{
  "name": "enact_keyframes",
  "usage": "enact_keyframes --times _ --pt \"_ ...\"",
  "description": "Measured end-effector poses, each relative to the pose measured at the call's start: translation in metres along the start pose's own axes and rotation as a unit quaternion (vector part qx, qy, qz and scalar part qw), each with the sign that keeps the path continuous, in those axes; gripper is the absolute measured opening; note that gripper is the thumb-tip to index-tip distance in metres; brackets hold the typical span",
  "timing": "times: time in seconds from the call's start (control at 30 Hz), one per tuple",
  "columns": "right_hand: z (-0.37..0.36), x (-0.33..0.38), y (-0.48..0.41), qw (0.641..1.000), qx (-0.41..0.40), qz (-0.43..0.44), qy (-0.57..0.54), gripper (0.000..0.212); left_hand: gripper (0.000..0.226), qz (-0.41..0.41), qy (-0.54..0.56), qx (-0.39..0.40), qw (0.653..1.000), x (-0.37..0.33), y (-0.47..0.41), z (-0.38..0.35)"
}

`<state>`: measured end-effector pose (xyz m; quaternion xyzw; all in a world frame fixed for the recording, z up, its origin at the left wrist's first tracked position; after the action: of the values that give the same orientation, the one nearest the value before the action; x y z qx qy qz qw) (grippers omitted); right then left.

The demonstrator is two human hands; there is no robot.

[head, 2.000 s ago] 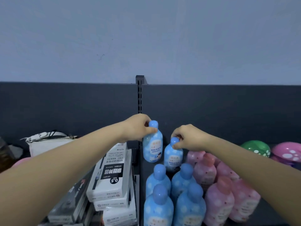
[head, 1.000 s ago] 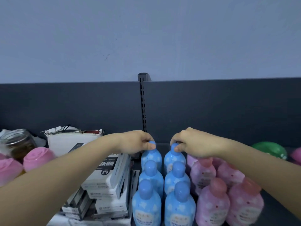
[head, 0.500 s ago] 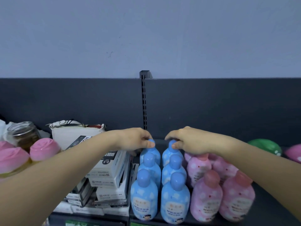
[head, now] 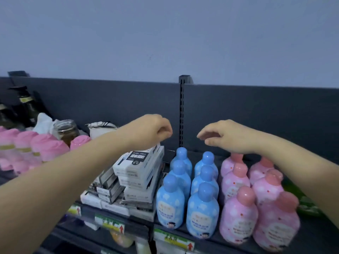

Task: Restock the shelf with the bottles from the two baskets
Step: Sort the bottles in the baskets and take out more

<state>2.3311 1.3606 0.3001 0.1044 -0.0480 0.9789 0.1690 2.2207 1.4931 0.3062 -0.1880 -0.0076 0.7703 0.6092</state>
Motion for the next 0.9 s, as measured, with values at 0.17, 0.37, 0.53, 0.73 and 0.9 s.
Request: enact_keyframes --times 0.17,0.37,0.53,0.73,0.9 --pt "0.022 0.029 -0.003 0.998 -0.042 0.029 0.029 0.025 0.012 0.061 -0.077 -0.097 0.99 0.047 0.069 0.055" --pt "0.039 0.114 -0.009 0.992 -0.074 0.095 0.038 0.027 0.015 0.153 -0.109 -0.154 0.97 0.11 0.185 0.101" --pt "-0.002 0.226 -0.017 0.982 -0.066 0.173 0.025 0.028 0.017 0.214 -0.097 -0.165 0.958 0.166 0.298 0.1" --pt "-0.12 0.368 -0.033 0.969 0.032 0.244 -0.007 0.031 0.02 0.297 -0.09 -0.154 0.938 0.233 0.448 0.085" --pt "-0.233 0.44 -0.038 0.961 0.135 0.239 -0.043 0.032 0.015 0.354 -0.053 -0.136 0.924 0.275 0.548 0.055"
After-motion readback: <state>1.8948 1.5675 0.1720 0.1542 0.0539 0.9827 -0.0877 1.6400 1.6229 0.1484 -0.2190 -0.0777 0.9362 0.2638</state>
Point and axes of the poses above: each hand's wrist, its own y-axis away from the middle knuckle, its own z-axis out of the back of the hand, x = y × z, the point moved 7 cm from there along -y, towards the middle knuckle, and after that the axes turned 6 degrees about y, right-handed, at the moved point
